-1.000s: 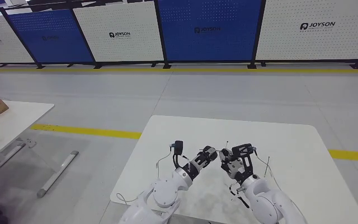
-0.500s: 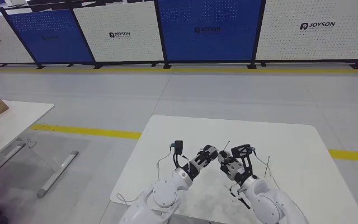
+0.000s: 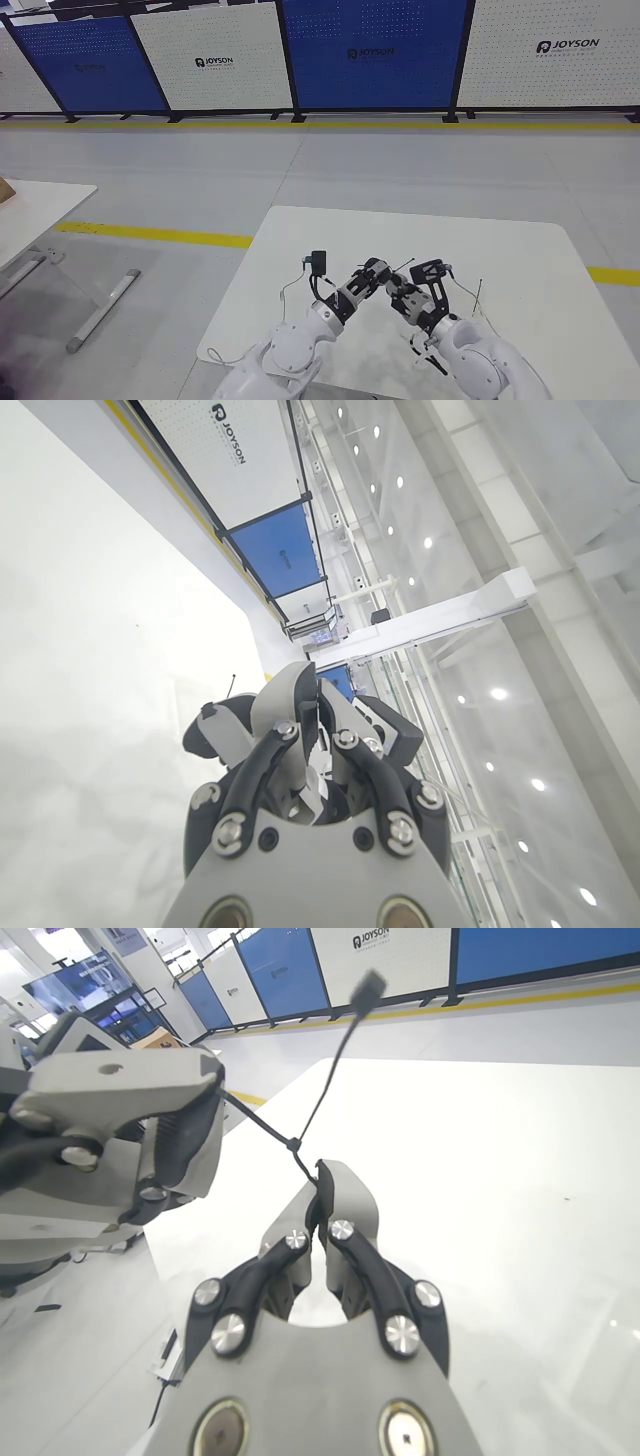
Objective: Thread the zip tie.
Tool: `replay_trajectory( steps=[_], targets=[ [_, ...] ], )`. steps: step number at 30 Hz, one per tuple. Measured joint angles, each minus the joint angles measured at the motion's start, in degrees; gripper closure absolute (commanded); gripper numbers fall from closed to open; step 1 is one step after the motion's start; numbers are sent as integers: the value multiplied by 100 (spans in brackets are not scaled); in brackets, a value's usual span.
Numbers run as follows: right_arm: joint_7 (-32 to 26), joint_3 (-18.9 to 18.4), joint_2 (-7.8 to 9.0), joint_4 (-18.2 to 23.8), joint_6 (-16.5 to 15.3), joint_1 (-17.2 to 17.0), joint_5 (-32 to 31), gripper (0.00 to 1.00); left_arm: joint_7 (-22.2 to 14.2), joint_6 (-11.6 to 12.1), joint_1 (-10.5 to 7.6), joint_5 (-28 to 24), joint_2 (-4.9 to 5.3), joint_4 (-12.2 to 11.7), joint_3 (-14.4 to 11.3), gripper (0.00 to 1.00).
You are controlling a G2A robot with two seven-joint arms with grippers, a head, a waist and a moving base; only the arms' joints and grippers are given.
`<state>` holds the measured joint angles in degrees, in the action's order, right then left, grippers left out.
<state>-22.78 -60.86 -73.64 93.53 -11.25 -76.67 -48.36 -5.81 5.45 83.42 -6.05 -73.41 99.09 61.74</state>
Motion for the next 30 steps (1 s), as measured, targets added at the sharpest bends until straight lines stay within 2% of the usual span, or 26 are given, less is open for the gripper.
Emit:
replay_trajectory(
  steps=[9, 30],
  targets=[
    [-68, 15, 19, -37, -95, 0, -112, 100, -2, 214, 68, -38, 6, 91, 26, 100],
    [-85, 126, 14, -333, -119, 89, -201, 100, -25, 298, 129, -84, 19, 175, 74, 100]
  ],
)
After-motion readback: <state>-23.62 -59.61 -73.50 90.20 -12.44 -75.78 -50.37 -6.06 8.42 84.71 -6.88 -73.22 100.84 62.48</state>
